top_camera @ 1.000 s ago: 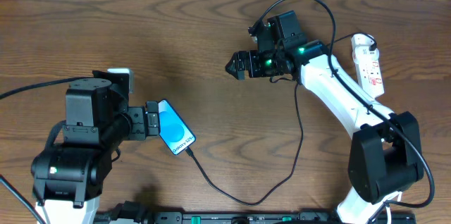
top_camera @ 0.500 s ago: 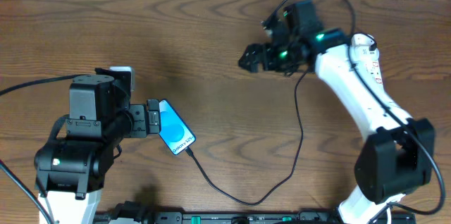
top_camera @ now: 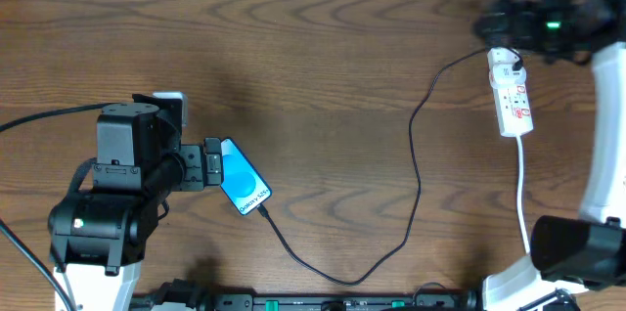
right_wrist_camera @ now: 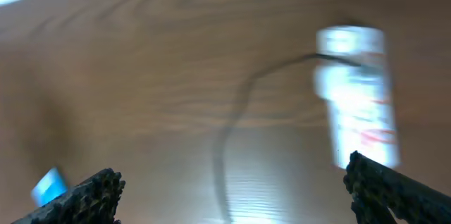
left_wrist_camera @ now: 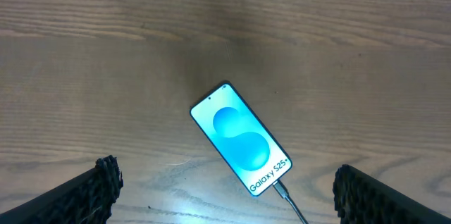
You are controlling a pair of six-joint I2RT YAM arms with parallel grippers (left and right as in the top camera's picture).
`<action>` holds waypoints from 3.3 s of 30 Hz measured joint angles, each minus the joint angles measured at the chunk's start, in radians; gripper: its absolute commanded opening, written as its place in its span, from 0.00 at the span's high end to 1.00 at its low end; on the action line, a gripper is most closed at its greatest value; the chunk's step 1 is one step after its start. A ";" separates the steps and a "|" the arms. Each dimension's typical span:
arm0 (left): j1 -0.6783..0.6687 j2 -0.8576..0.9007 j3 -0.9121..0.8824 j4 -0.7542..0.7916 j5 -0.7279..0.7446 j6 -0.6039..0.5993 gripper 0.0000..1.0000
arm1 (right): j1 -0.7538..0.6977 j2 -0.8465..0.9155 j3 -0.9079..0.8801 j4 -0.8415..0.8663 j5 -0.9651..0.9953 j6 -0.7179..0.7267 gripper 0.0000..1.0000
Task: Plug charger to phone and switch on socket
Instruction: 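Move the right gripper over the white power strip's switch, then press the power strip switch beside the charger with the right gripper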
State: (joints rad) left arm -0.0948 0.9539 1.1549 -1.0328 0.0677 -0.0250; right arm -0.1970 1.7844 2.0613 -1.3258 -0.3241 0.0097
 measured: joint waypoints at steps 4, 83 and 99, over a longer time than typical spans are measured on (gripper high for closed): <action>0.000 0.000 0.000 0.000 0.000 0.000 0.02 | -0.204 0.001 0.000 -0.022 0.044 -0.016 0.01; 0.000 0.000 0.000 0.000 0.000 0.000 0.02 | -0.273 0.557 -0.130 0.200 -0.289 -0.444 0.01; 0.000 0.000 0.000 0.000 0.000 0.000 0.02 | -0.269 0.524 -0.192 0.248 -0.274 -0.434 0.01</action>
State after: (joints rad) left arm -0.0948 0.9539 1.1549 -1.0328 0.0677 -0.0246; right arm -0.4660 2.3081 1.8694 -1.0779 -0.5976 -0.4244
